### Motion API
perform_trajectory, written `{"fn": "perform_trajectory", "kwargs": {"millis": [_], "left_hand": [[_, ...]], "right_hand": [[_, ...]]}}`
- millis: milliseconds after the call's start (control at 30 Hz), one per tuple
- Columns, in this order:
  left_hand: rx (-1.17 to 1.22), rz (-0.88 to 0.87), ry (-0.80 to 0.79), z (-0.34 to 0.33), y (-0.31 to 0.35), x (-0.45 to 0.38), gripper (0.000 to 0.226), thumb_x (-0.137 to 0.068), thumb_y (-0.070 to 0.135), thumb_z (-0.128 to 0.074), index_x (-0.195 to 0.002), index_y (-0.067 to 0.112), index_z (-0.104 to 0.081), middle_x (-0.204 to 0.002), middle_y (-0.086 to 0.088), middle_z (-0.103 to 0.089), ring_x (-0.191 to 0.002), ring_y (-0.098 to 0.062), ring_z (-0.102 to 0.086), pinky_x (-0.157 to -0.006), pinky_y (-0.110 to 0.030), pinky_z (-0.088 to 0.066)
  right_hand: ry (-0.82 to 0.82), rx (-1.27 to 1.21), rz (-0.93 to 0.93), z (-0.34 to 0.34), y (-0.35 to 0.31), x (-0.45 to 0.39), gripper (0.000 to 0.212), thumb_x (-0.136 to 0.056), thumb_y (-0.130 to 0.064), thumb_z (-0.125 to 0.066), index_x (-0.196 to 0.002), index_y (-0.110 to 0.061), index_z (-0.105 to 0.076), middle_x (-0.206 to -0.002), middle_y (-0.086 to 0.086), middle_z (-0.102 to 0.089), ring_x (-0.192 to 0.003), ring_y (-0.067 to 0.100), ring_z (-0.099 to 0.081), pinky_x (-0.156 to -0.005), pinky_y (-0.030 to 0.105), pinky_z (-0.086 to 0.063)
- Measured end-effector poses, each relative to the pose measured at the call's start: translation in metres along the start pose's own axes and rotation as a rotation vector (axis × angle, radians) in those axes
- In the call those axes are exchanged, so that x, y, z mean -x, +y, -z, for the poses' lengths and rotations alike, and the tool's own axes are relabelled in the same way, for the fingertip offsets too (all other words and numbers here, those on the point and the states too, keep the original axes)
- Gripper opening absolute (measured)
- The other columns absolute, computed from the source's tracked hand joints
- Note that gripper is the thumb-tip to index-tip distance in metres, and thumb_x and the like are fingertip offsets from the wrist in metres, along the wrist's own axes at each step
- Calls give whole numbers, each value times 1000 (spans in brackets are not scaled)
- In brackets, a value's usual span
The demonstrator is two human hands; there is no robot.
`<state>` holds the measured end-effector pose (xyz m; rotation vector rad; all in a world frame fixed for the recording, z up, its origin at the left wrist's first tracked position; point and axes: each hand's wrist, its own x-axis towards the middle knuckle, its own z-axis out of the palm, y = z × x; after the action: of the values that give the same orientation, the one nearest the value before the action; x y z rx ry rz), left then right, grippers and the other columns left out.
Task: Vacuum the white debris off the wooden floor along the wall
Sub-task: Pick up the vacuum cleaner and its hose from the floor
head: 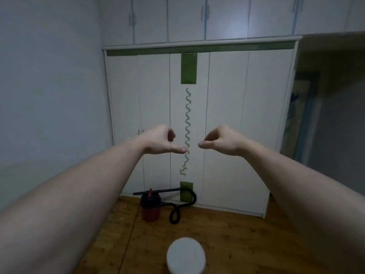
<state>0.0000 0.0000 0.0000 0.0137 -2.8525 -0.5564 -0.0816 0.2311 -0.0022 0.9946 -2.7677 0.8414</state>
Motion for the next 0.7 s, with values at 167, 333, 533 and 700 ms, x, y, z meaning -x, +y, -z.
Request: {"fn": "perform_trajectory", "kwargs": {"millis": [167, 333, 533, 700], "left_hand": [[-24, -10, 122, -13, -13, -100, 53, -95, 47, -71, -63, 19, -40, -58, 2, -38, -54, -19, -37, -57, -34, -29], [-67, -20, 170, -20, -41, -182, 59, -108, 42, -48, -59, 18, -27, -58, -4, -25, -52, -24, -25, -55, -40, -18], [-30, 41, 136, -23, -90, -254, 56, -108, 56, -32, -96, 9, -59, -88, -10, -70, -74, -27, -69, -75, -37, -50], [-44, 124, 55, -31, -166, -327, 79, -100, 73, -21, -159, 21, -35, -165, -6, -39, -151, -25, -36, -123, -45, -26]], "right_hand": [[25, 35, 5, 11, 44, -85, 42, -91, -38, -77, -67, -13, -54, -63, 1, -52, -59, 19, -49, -59, 32, -39], [77, 148, 37, 17, 71, -166, 40, -86, -7, -64, -59, -15, -36, -60, 5, -30, -56, 21, -29, -51, 31, -22], [9, 213, 45, -9, 92, -272, 33, -91, -26, -71, -62, -12, -63, -58, 2, -61, -58, 21, -58, -49, 23, -42], [-127, 244, 66, -60, 97, -375, 48, -93, -50, -69, -118, -10, -76, -122, 14, -74, -111, 29, -67, -89, 35, -52]]}}
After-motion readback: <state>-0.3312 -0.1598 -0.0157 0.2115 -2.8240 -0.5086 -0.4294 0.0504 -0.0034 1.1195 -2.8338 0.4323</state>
